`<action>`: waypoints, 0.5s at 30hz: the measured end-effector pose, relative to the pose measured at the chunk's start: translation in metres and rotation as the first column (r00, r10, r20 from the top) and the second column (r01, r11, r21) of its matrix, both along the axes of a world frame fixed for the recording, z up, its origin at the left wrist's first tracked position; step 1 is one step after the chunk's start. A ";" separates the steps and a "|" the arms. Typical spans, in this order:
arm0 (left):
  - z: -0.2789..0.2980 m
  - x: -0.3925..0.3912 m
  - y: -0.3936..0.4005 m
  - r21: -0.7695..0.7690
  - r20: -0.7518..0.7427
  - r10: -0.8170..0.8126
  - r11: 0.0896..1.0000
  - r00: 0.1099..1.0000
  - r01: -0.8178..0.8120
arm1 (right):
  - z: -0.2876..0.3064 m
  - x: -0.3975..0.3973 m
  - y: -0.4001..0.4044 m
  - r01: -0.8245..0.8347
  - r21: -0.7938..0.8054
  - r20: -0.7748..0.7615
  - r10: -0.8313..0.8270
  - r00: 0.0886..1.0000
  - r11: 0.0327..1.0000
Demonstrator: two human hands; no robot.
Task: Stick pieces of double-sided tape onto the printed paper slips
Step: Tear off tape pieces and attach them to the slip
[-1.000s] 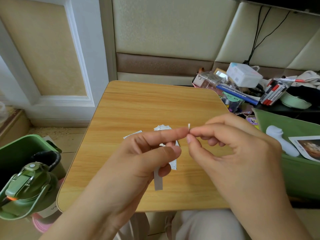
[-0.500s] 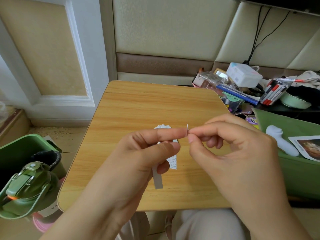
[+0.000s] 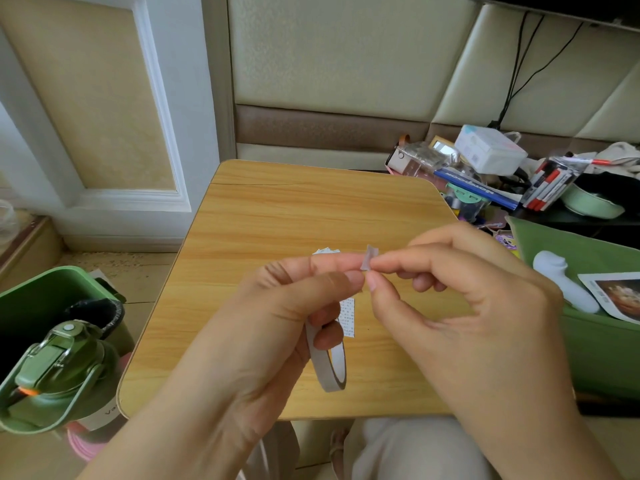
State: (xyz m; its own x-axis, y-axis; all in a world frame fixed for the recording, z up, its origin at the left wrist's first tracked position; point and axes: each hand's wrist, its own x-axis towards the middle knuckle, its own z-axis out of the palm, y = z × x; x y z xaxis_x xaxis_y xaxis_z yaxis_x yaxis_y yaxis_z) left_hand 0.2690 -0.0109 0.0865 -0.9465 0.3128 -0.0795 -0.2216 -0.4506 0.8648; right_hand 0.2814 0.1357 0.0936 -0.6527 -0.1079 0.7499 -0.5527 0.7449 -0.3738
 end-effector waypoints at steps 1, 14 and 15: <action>0.000 0.001 0.000 -0.008 -0.008 0.011 1.000 1.000 -0.011 | 0.000 0.000 0.000 0.016 0.008 -0.015 -0.016 1.000 1.000; 0.003 0.009 0.005 -0.186 -0.307 0.204 0.945 0.930 -0.269 | 0.001 0.003 -0.007 0.089 -0.042 -0.013 -0.089 0.996 0.995; 0.004 0.010 0.006 -0.197 -0.320 0.214 0.938 0.923 -0.286 | 0.000 0.003 -0.008 0.097 -0.048 -0.016 -0.098 0.995 0.994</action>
State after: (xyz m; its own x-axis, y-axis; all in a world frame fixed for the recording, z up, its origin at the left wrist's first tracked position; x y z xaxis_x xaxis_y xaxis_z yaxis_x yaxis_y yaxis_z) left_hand 0.2789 -0.0054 0.0901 -0.9834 0.0689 0.1676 0.1474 -0.2341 0.9610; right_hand 0.2849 0.1275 0.0940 -0.6443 -0.0088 0.7647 -0.4853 0.7775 -0.4000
